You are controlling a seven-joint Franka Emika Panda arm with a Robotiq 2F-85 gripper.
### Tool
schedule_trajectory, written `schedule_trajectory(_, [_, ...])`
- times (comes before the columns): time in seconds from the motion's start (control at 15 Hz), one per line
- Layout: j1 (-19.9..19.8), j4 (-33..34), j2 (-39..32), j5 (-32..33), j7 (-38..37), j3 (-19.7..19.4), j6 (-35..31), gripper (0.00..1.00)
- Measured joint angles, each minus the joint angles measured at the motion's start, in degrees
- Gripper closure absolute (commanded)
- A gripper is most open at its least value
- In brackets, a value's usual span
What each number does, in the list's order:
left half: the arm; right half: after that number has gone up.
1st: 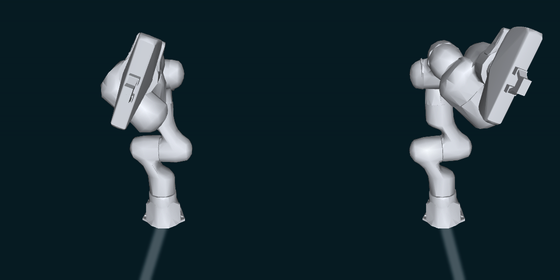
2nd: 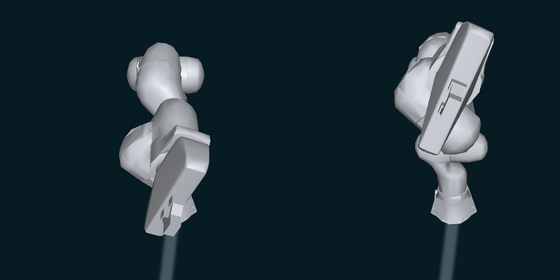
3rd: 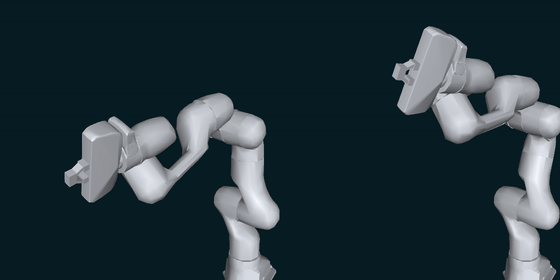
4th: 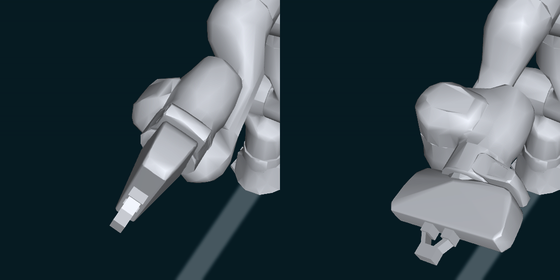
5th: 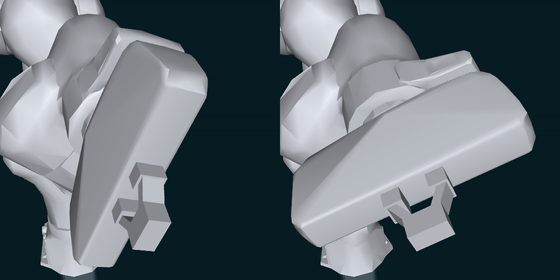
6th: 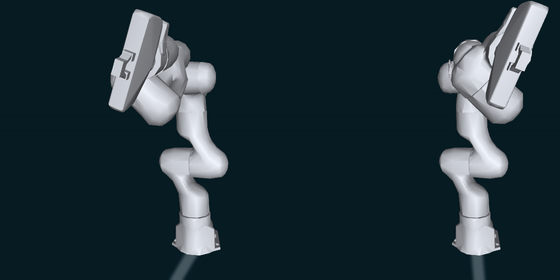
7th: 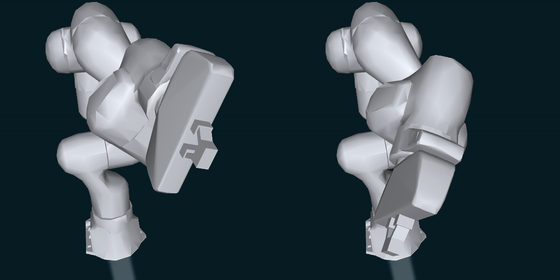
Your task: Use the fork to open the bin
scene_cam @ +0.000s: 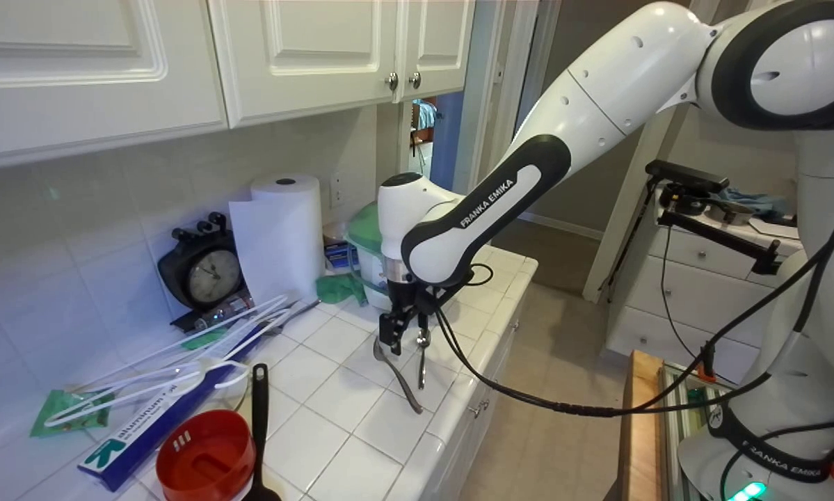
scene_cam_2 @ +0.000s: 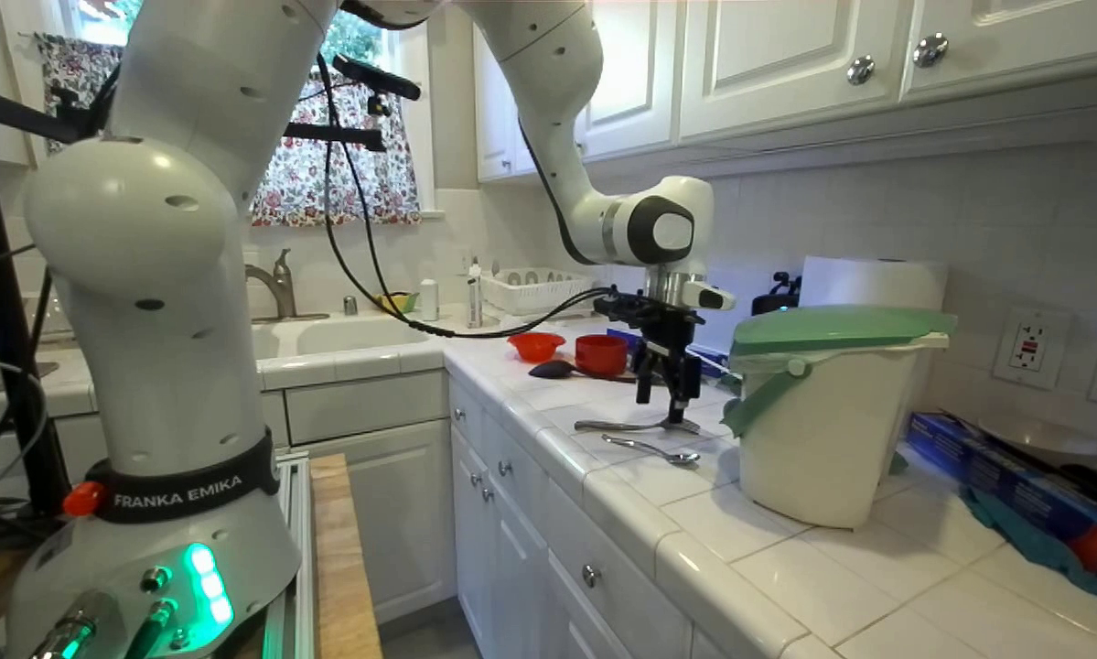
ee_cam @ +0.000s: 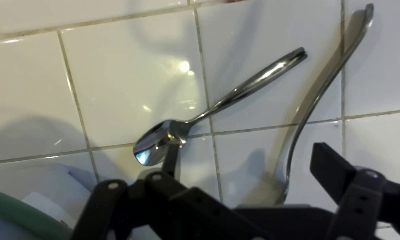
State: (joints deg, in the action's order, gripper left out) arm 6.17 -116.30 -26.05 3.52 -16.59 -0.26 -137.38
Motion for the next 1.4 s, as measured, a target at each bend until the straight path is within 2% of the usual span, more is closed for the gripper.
schedule_trajectory(0.73, [0.6,4.1,-5.3,-0.6,0.0,1.0,-2.3,0.00])
schedule_trajectory(1.4, [0.8,4.5,-5.5,-0.6,0.0,0.9,-2.3,0.00])
